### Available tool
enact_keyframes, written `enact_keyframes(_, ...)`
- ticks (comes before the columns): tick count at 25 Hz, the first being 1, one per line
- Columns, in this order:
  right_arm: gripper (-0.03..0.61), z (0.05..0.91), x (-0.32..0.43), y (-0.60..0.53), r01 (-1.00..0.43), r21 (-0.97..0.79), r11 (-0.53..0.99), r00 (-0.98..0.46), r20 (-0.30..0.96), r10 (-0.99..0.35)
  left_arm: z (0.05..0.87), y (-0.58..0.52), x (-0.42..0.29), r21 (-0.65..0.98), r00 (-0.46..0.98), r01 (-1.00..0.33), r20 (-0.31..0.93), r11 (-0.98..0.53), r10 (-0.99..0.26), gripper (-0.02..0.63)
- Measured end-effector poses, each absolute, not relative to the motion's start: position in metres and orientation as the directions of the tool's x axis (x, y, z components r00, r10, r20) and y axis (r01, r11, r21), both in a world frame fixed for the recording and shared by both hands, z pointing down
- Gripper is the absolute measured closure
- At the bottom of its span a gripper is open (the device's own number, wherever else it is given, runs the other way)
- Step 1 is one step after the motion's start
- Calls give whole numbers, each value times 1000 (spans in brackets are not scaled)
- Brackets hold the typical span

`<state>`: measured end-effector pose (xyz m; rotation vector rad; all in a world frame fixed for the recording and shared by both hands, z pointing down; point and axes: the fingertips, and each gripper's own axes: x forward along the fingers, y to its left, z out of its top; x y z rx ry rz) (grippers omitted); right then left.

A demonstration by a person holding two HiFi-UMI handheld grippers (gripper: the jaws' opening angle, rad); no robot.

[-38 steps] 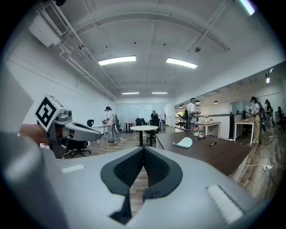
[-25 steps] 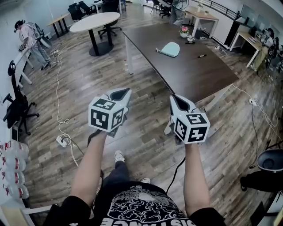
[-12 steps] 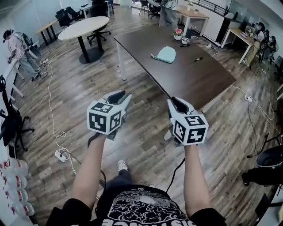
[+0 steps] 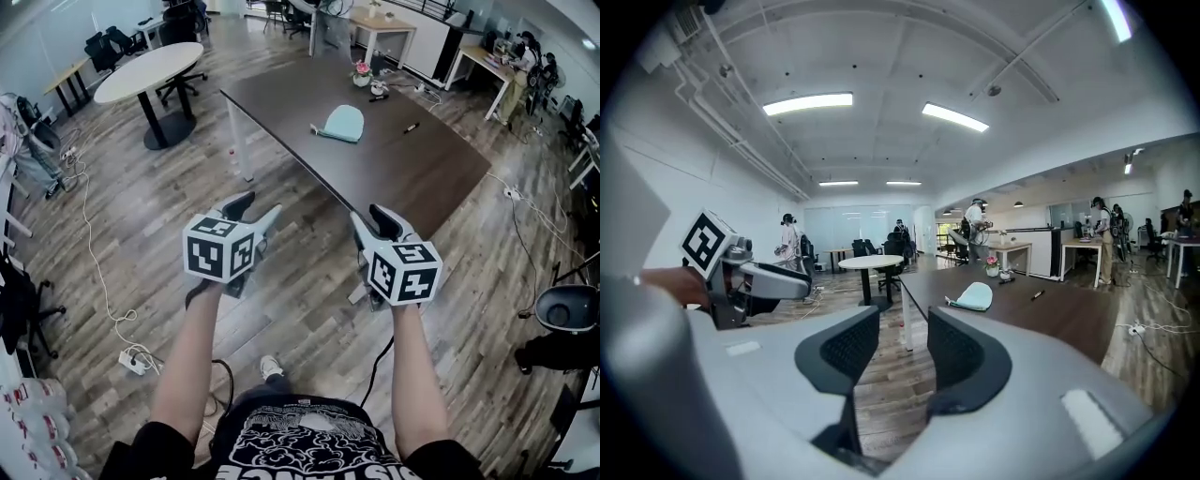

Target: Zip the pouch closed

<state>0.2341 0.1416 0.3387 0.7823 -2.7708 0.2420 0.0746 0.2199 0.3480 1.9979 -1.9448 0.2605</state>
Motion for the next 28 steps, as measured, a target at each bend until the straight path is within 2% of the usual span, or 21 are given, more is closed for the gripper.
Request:
enact_keyframes(9,299,337,192,122,-588,-106,802,-789,296,-539,350,192,25,113,128,-989,372,-92,-920,298)
enact_keyframes(16,241,336,175,113,-647,-117,754,-750,279,-600,354,180,-4,109,152,-987,362,-120,-920,256)
enact_keyframes(28,204,344,158,103,-684,-120,720,-719,278,-637,360,176,-42,124,153,-985,351,-116,-924,255)
